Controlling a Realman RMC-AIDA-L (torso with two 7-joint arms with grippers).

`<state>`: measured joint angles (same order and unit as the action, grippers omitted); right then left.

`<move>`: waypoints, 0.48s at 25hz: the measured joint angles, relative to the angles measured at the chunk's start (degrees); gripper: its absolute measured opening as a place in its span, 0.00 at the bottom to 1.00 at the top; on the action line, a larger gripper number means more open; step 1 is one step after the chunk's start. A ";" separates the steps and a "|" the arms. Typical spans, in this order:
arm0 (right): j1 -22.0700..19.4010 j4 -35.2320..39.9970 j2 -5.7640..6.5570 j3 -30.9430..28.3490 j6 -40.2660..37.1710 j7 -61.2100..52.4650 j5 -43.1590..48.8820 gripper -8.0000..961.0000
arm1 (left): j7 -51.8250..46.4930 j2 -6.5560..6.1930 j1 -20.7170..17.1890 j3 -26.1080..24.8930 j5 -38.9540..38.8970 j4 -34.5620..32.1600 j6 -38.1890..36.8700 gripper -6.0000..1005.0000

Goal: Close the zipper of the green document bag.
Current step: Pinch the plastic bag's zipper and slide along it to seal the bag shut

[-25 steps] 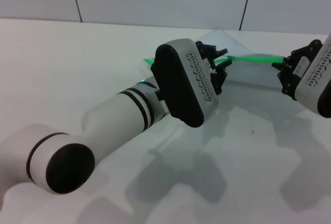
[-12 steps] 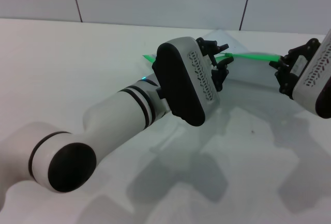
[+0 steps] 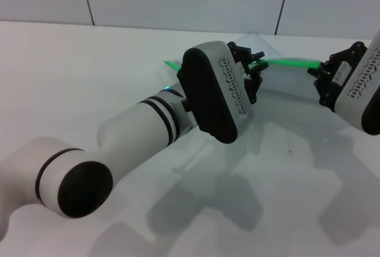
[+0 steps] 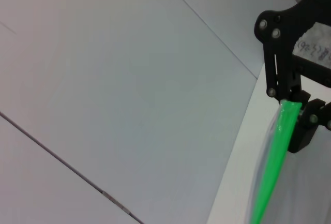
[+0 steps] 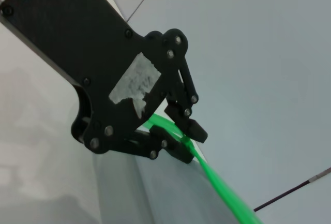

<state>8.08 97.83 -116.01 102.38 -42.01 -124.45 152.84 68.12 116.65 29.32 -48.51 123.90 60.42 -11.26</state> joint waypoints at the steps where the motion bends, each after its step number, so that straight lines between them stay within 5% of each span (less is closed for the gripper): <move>1: 0.00 0.00 0.00 0.00 0.00 0.00 0.00 0.02 | 0.00 0.02 0.00 0.00 0.00 -0.01 -0.03 0.18; 12: 0.04 0.00 0.00 0.00 0.03 -0.06 0.00 0.02 | 0.63 0.07 -0.16 0.23 0.21 -0.27 -0.57 0.09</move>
<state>8.12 97.83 -116.01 102.38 -41.97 -124.51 152.85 68.74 116.72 29.16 -48.28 124.11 60.15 -11.83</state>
